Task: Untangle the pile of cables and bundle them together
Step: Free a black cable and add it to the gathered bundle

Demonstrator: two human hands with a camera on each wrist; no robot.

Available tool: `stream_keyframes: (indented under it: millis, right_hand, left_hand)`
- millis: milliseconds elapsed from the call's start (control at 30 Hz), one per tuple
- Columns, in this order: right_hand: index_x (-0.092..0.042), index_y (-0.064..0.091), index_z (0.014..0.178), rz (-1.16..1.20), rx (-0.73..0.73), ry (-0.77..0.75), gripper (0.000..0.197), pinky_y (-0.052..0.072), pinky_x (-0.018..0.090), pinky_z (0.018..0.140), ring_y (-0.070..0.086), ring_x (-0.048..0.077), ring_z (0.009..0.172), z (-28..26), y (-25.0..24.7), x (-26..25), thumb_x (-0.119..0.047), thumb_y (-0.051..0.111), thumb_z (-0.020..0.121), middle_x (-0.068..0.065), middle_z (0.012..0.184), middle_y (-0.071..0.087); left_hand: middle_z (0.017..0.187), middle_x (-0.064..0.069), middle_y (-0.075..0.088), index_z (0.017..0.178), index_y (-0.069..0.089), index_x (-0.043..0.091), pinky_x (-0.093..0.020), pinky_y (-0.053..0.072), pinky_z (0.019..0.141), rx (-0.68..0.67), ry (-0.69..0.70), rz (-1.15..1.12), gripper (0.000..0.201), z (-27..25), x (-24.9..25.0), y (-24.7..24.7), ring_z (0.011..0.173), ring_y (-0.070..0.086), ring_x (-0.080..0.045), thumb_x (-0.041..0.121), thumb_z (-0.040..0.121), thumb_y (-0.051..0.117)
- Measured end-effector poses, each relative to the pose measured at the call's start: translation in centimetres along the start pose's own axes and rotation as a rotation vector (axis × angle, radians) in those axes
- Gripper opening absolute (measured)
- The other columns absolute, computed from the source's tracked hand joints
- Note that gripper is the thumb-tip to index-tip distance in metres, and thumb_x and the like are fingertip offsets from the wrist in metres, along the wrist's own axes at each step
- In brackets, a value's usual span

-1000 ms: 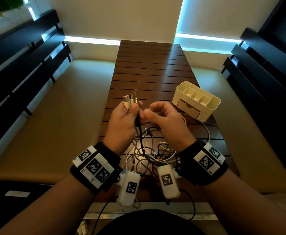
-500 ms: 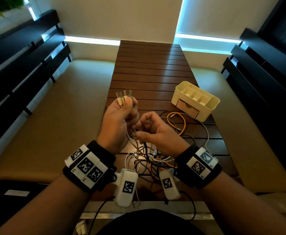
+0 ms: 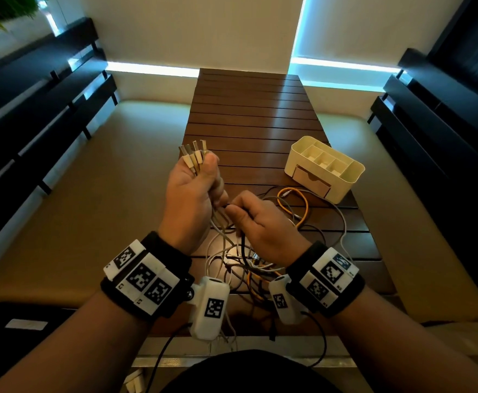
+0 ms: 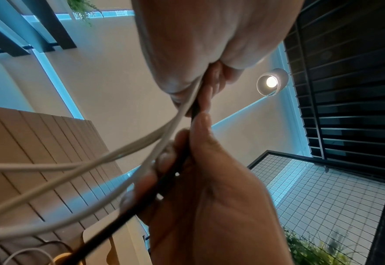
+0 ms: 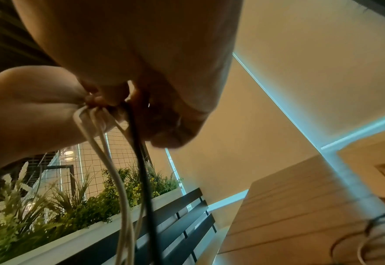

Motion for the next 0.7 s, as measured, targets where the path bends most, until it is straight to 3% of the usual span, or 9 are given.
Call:
stream_keyframes:
  millis: [133, 233, 300, 467, 567, 700]
  right_hand:
    - [-0.023, 0.051, 0.078, 0.182, -0.249, 0.168, 0.031, 0.048, 0.033, 0.064, 0.053, 0.014, 0.06, -0.2, 0.0, 1.1, -0.034, 0.039, 0.105, -0.001, 0.069, 0.051]
    - [-0.024, 0.055, 0.081, 0.226, -0.284, 0.23, 0.028, 0.045, 0.036, 0.065, 0.049, 0.017, 0.062, -1.0, 0.1, 3.1, -0.036, 0.043, 0.103, -0.004, 0.07, 0.049]
    - [-0.023, 0.059, 0.088, 0.253, -0.229, 0.273, 0.02, 0.043, 0.034, 0.062, 0.047, 0.015, 0.061, -1.4, 0.0, 4.1, -0.032, 0.048, 0.102, -0.007, 0.07, 0.049]
    - [-0.02, 0.063, 0.092, 0.134, 0.09, 0.207, 0.011, 0.044, 0.022, 0.061, 0.049, 0.002, 0.061, -0.4, -2.6, 3.1, -0.022, 0.055, 0.1, -0.01, 0.071, 0.054]
    - [-0.024, 0.065, 0.092, 0.061, 0.149, 0.089, 0.009, 0.05, 0.019, 0.069, 0.058, 0.005, 0.074, 0.4, -4.0, 1.1, -0.019, 0.06, 0.097, -0.007, 0.083, 0.063]
    - [-0.017, 0.07, 0.096, 0.065, 0.154, 0.012, 0.008, 0.052, 0.027, 0.072, 0.062, 0.01, 0.079, 1.0, -4.3, -0.1, -0.018, 0.063, 0.095, -0.004, 0.086, 0.068]
  left_hand:
    - [0.058, 0.007, 0.033, 0.086, 0.047, 0.017, -0.023, 0.027, 0.046, 0.135, -0.05, -0.052, 0.025, 0.3, 0.7, -1.1, 0.049, 0.025, -0.01, 0.024, 0.106, 0.036]
    - [0.059, 0.007, 0.033, 0.086, 0.049, 0.019, -0.022, 0.028, 0.046, 0.245, -0.045, -0.093, 0.027, 1.5, 2.0, -3.4, 0.05, 0.026, -0.01, 0.032, 0.106, 0.036]
    - [0.059, 0.007, 0.034, 0.087, 0.048, 0.019, -0.022, 0.028, 0.045, 0.262, -0.053, -0.044, 0.025, 2.0, 2.3, -4.6, 0.05, 0.027, -0.009, 0.032, 0.105, 0.038]
    - [0.058, 0.008, 0.037, 0.079, 0.045, 0.019, -0.021, 0.033, 0.045, 0.046, -0.111, 0.331, 0.024, 0.9, 0.2, -4.1, 0.046, 0.032, -0.006, 0.023, 0.102, 0.048]
    - [0.059, 0.009, 0.046, 0.089, 0.054, 0.011, -0.02, 0.038, 0.044, -0.065, -0.097, 0.468, 0.013, 0.1, -1.4, -3.1, 0.046, 0.039, -0.005, 0.017, 0.092, 0.065]
    - [0.059, 0.008, 0.052, 0.101, 0.061, 0.001, -0.023, 0.037, 0.043, -0.145, -0.133, 0.436, 0.018, -0.1, -2.2, -1.7, 0.046, 0.041, -0.008, 0.012, 0.088, 0.069]
Point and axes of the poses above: each hand's wrist, its own z-axis towards the middle knuckle, its own y-axis out of the palm, x = y × z, the point moved 3 cm from there along z, towards the middle knuckle
